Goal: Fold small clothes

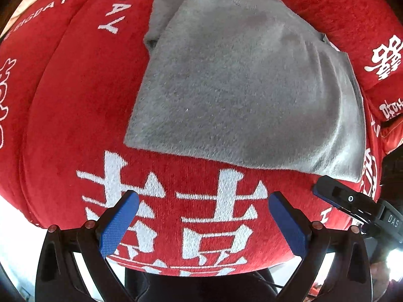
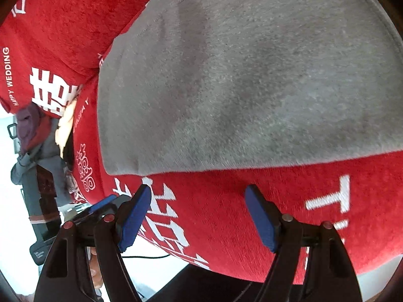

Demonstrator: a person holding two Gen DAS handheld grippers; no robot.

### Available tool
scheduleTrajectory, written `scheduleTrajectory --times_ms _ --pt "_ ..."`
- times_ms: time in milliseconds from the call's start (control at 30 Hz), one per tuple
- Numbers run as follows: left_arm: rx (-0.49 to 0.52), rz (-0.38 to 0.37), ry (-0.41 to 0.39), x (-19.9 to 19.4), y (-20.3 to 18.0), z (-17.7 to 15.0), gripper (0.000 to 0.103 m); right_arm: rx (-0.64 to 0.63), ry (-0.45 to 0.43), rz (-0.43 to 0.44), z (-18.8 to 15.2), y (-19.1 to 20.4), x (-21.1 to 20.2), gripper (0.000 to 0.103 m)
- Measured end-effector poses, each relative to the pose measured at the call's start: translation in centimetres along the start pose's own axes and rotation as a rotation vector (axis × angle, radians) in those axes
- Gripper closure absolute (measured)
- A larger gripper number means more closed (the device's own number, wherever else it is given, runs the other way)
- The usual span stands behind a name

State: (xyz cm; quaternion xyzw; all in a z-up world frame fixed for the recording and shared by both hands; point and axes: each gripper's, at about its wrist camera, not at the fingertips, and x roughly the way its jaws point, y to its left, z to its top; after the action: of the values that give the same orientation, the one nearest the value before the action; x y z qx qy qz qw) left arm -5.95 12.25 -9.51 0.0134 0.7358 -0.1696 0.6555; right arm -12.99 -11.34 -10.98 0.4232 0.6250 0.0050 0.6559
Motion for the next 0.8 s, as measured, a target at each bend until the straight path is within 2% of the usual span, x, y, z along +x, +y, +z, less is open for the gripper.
scheduleTrajectory --times_ms 433,533,667,800 --pt "-0.015 -0.024 -0.009 0.0 0.5 1.4 0.0 0.085 -0.031 0.106 0.9 -1.2 -0.1 0.022" --pt "-0.054 -0.105 -0.028 -0.6 1.8 1.6 0.0 0.109 -0.032 0.145 0.9 -1.6 -0.2 0.022" --pt "-0.099 -0.23 -0.026 -1.0 3.5 1.6 0.0 0.172 0.001 0.261 0.3 -2.1 0.3 0.022" --pt "-0.171 -0.334 -0.023 -1.0 5.1 1.5 0.0 0.198 0.01 0.321 -0.2 -2.0 1.0 0.022"
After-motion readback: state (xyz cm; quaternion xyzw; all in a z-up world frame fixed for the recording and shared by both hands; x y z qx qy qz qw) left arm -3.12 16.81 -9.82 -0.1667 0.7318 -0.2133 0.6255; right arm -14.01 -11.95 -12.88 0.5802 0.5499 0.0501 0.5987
